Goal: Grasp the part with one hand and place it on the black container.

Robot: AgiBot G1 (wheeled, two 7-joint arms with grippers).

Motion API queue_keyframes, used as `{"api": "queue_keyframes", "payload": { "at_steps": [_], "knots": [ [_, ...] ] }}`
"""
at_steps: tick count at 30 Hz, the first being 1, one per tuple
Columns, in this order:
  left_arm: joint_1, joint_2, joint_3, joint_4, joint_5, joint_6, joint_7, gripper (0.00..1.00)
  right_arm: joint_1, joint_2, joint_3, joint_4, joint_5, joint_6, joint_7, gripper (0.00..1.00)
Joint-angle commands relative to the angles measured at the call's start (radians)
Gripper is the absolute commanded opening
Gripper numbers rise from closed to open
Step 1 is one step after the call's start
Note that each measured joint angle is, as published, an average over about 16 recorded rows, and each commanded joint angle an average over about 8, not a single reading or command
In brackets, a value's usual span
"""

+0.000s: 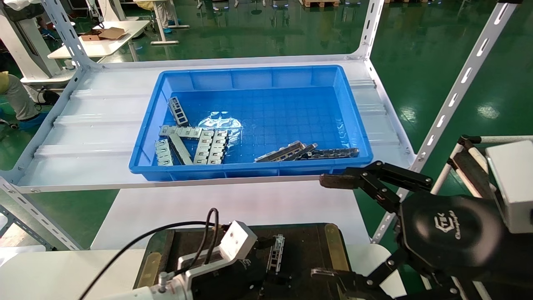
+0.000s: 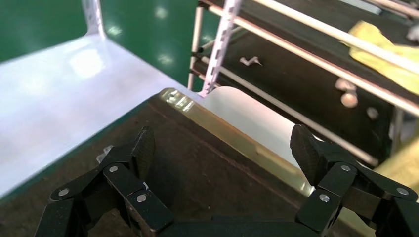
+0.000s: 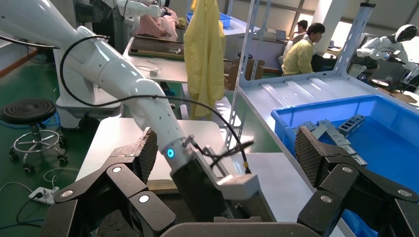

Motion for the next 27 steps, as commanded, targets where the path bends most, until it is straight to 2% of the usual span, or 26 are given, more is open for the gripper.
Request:
{"api": "queue_keyframes", "payload": {
  "at_steps": [1, 8, 13, 18, 27],
  "knots": [
    [0.011, -0.023, -0.038, 0.001, -0.003, 0.068, 0.047, 1.0, 0.0, 0.0, 0.0, 0.0, 0.0, 0.0, 0.0, 1.0],
    [0.074, -0.081, -0.18, 0.038, -0.109, 0.31, 0.253, 1.0, 0.0, 0.0, 0.0, 0.0, 0.0, 0.0, 0.0, 1.0],
    [0.102, -0.13, -0.239, 0.066, -0.172, 0.465, 0.351, 1.0, 0.0, 0.0, 0.0, 0.0, 0.0, 0.0, 0.0, 1.0],
    [0.113, -0.177, -0.263, 0.075, -0.206, 0.554, 0.382, 1.0, 0.0, 0.0, -0.001, 0.0, 0.0, 0.0, 0.0, 1.0],
    [0.117, -0.214, -0.276, 0.055, -0.226, 0.576, 0.38, 1.0, 0.0, 0.0, -0.001, 0.0, 0.001, 0.0, 0.0, 1.0]
  ]
}}
